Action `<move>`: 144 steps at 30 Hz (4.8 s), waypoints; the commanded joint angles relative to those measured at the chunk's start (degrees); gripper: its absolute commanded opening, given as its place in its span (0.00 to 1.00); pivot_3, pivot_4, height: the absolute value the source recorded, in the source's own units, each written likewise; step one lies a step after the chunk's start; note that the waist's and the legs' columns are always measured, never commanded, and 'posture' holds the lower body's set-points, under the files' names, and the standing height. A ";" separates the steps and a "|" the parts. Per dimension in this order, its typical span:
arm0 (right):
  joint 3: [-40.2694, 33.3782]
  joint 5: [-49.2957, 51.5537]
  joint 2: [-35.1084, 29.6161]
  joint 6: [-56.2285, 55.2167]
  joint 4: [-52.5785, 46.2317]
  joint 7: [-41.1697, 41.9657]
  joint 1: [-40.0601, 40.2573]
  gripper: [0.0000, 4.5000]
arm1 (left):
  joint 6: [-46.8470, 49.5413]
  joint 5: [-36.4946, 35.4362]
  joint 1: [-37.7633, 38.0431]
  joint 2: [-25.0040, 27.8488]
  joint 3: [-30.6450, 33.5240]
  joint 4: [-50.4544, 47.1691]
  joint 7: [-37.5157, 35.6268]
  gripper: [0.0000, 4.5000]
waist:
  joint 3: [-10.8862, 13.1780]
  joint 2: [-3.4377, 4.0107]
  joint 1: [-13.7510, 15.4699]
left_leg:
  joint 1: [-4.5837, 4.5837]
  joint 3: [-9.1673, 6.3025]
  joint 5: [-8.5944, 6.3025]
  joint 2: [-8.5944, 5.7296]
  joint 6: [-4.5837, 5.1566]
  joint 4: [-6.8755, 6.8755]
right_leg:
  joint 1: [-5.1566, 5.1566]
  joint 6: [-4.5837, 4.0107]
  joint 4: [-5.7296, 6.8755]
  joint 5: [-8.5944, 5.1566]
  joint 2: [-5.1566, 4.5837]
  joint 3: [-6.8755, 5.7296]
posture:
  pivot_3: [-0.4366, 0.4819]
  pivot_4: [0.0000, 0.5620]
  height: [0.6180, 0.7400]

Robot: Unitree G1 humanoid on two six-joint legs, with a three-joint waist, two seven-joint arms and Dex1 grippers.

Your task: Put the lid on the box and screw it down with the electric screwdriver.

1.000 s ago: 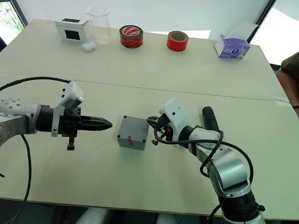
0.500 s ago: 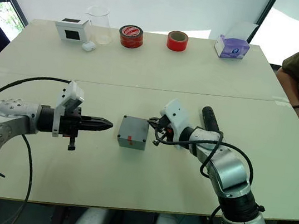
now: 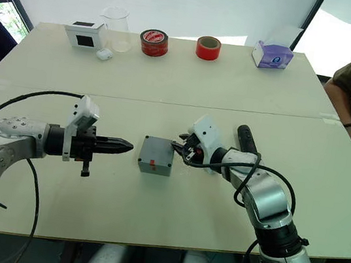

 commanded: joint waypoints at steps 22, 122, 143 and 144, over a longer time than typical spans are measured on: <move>-23.78 16.53 6.15 23.42 -3.35 -11.36 -10.66 0.75 | -5.74 -0.50 -6.45 -6.02 -0.06 2.96 0.56 0.00 | 0.02 0.04 -0.02 | -0.01 0.01 0.01 -0.01 -0.04 -0.01 | -0.03 0.00 0.05 0.00 -0.02 0.02 | 0.48 0.27 1.00; -41.42 26.39 10.25 15.76 -5.78 -5.15 -19.76 0.41 | -8.08 5.63 -7.68 -1.97 -2.63 8.95 -4.85 0.00 | 0.45 0.51 0.89 | -0.96 0.01 0.22 -0.03 -0.32 0.11 | -0.95 -0.06 0.31 0.10 -0.03 0.01 | 0.48 0.27 1.00; -13.10 10.05 16.75 -15.90 -1.93 -3.13 -2.29 0.41 | -18.27 20.26 -12.63 -4.29 -16.14 14.79 -8.63 0.00 | 0.49 0.60 -0.29 | -0.92 0.02 0.47 0.10 -0.70 0.09 | -1.03 -0.03 0.44 0.12 0.24 0.05 | 0.48 0.27 1.00; -12.57 9.55 16.74 -16.77 -1.52 -3.03 -1.80 0.41 | -19.27 21.84 -12.53 -4.14 -17.33 15.35 -8.93 0.00 | 0.49 0.60 -0.18 | -0.92 0.02 0.47 0.09 -0.70 0.09 | -1.03 -0.03 0.44 0.12 0.24 0.05 | 0.48 0.27 1.00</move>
